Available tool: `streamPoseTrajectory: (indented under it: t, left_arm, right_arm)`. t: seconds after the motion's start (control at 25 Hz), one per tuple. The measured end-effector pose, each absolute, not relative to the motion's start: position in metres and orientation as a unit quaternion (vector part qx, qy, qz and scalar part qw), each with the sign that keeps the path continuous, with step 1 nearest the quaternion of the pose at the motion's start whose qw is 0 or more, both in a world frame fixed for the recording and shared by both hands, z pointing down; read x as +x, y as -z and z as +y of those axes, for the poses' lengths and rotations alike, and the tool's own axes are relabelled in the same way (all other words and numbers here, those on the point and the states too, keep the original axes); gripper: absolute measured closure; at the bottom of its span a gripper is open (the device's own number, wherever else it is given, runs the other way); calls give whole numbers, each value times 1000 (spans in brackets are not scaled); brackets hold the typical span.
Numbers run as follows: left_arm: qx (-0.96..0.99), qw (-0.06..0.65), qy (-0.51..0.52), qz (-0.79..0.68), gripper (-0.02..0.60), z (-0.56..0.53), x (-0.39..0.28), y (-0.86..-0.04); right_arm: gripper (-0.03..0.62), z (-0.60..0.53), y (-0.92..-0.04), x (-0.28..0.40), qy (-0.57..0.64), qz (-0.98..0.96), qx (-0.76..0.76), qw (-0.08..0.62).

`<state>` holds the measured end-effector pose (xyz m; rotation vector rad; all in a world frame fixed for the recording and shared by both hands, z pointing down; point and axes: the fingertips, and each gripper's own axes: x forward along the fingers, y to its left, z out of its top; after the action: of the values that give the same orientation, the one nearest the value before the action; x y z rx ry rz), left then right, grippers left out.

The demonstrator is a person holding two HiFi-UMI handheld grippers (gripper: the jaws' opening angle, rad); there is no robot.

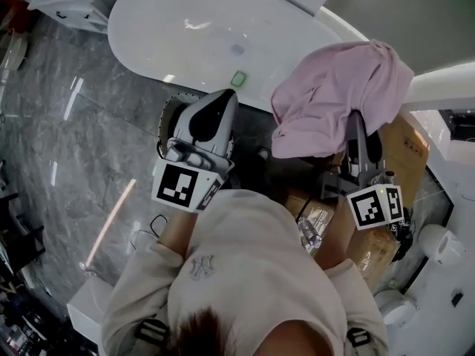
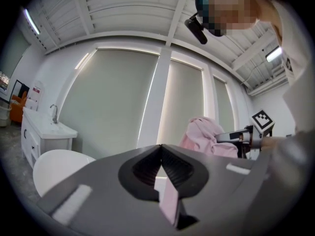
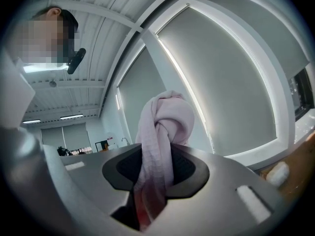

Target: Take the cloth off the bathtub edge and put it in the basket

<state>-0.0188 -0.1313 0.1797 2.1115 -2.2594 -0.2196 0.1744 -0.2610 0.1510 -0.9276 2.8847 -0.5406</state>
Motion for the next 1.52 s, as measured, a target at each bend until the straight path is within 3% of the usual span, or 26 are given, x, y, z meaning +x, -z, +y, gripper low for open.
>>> streamPoseTrajectory:
  t: [1.04,1.52]
  left_arm:
    - [604,14,71,-793,532,29,-141,-182]
    - [554,16,59,-830,532,64,-153,-188]
  right_arm:
    - [479,-98,-150,-3,185,972,-143,3]
    - [478,-74,-160,-25,193,978,-82,-10]
